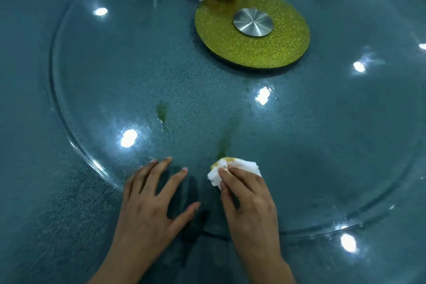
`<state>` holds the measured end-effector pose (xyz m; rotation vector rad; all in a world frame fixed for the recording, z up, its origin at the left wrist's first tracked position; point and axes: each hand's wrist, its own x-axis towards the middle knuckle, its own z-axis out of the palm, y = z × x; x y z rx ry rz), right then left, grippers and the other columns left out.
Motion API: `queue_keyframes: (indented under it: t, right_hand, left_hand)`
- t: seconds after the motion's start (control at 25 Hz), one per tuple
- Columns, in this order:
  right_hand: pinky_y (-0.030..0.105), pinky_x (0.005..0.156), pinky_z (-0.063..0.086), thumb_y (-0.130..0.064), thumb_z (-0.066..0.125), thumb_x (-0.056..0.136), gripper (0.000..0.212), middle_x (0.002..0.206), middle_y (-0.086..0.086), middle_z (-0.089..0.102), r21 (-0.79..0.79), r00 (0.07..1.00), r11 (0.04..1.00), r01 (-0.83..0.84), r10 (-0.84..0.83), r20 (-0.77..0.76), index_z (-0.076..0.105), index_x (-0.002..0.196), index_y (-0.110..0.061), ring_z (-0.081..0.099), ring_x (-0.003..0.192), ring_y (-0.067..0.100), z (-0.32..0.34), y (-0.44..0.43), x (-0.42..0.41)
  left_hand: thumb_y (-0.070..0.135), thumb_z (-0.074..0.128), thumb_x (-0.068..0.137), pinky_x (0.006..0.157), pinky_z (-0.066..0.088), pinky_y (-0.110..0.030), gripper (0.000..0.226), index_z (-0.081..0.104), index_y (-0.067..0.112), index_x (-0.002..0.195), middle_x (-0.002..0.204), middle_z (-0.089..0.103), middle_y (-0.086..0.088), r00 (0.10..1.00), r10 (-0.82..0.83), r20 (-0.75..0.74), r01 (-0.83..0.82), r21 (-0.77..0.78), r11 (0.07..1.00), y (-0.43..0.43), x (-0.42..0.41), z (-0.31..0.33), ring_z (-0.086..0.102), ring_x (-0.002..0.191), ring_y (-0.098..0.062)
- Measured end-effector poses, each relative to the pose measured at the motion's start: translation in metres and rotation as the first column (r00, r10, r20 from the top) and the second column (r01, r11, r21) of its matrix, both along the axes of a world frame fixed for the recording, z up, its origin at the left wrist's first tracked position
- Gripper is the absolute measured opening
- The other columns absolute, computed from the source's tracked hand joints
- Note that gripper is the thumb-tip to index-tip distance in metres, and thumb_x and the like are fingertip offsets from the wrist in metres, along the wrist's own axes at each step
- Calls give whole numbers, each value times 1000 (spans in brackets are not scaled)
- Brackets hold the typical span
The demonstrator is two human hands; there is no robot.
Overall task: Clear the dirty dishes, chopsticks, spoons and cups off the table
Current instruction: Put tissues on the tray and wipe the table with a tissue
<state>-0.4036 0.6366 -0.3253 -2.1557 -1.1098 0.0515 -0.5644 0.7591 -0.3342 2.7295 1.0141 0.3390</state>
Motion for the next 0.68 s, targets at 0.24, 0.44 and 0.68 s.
queue_keyframes:
  t: [0.24, 0.44, 0.68]
  right_hand:
    - [8, 96, 39, 1, 73, 85, 40, 119, -12, 69, -31, 998, 999, -25, 23, -53, 70, 118, -22, 60, 113, 5, 6, -11, 10]
    - [16, 97, 48, -9, 62, 91, 35, 127, -14, 65, 56, 986, 993, -101, 107, -125, 73, 121, -22, 62, 115, 0, 4, -11, 19]
    - [16, 85, 48, -17, 64, 90, 26, 107, -19, 68, 30, 998, 998, -60, 59, 7, 77, 110, -26, 62, 95, 7, -3, -18, 18]
  left_hand:
    - [52, 56, 87, 113, 36, -48, 59, 64, 16, 133, 146, 54, -7, 996, -58, 69, 57, 5, 998, -14, 18, 14, 50, 134, -33]
    - [16, 54, 99, 105, 47, -31, 37, 66, 4, 132, 133, 66, -6, 925, -258, 279, 264, 15, 964, -36, 57, 22, 65, 118, -20]
    - [12, 70, 89, 94, 50, -29, 27, 76, 8, 115, 113, 73, -4, 950, -240, 197, 235, 51, 971, -31, 58, 8, 70, 99, -20]
